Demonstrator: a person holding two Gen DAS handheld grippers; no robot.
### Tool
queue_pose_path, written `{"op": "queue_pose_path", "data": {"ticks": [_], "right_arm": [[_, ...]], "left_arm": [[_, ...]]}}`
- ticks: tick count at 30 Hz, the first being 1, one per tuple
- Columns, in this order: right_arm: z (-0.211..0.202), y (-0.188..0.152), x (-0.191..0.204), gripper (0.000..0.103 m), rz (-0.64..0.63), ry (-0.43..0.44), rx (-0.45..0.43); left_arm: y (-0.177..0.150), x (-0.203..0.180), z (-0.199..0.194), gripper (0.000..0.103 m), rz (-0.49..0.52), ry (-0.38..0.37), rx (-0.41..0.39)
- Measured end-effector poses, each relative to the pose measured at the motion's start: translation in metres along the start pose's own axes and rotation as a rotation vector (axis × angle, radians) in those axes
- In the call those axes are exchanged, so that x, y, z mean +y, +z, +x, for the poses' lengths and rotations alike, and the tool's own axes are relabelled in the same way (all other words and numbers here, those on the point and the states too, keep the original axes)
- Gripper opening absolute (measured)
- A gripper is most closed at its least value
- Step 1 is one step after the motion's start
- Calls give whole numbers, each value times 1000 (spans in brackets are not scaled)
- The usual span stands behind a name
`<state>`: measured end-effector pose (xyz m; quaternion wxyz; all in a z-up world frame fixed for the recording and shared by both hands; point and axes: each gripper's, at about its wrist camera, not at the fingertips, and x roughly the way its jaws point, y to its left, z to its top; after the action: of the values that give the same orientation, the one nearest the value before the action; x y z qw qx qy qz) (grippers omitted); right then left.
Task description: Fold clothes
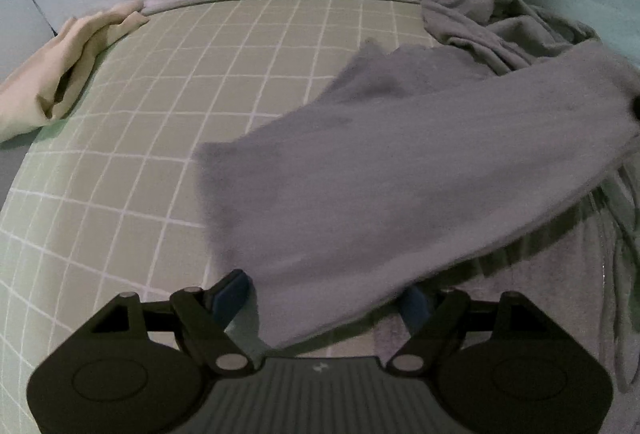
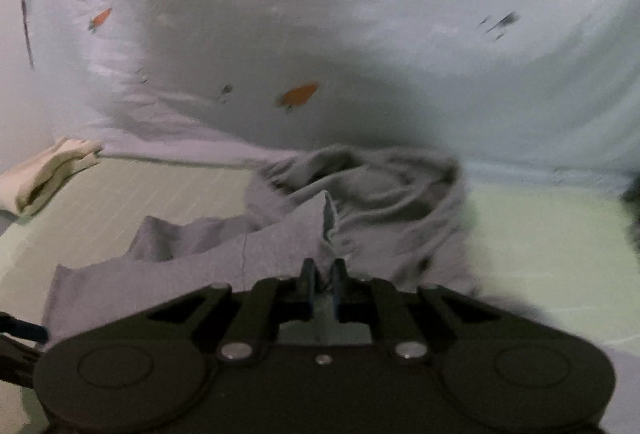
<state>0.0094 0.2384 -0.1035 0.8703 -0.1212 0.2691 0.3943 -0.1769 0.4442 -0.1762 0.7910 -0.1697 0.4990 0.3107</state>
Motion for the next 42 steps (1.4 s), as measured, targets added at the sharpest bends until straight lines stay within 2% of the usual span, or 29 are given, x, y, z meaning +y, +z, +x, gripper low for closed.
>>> {"op": "queue_pose_path", "data": {"ticks": [4, 11, 17, 23, 27, 32, 35, 37, 39, 42], "right_arm": [[-18, 1, -22, 8, -23, -115, -45], [-43, 0, -77, 8, 52, -319, -99], [-55, -23, -129, 8, 116, -471, -59], [-77, -40, -169, 8, 198, -642, -56], [-92, -53, -193, 8, 262, -717, -54], [-85, -76, -204, 9, 362, -708, 17], [-78, -91, -209, 10, 431, -690, 66], [-74, -100, -213, 19, 477, -678, 99], [-70, -110, -217, 40, 522, -665, 132], [-65, -120, -222, 48, 576, -650, 158]], "left_arm": [[-1, 2, 2, 85, -22, -5, 8], [-1, 11, 3, 90, -59, -2, 9], [1, 13, 4, 91, -65, 2, 10], [1, 16, 6, 94, -69, 2, 9], [1, 16, 7, 97, -69, 3, 10], [3, 18, 7, 97, -85, 4, 23], [7, 21, 3, 95, -118, -29, 29], [11, 23, -4, 95, -141, -67, 13], [17, 25, -12, 95, -170, -135, -22], [31, 20, -20, 95, -183, -250, -74]]}}
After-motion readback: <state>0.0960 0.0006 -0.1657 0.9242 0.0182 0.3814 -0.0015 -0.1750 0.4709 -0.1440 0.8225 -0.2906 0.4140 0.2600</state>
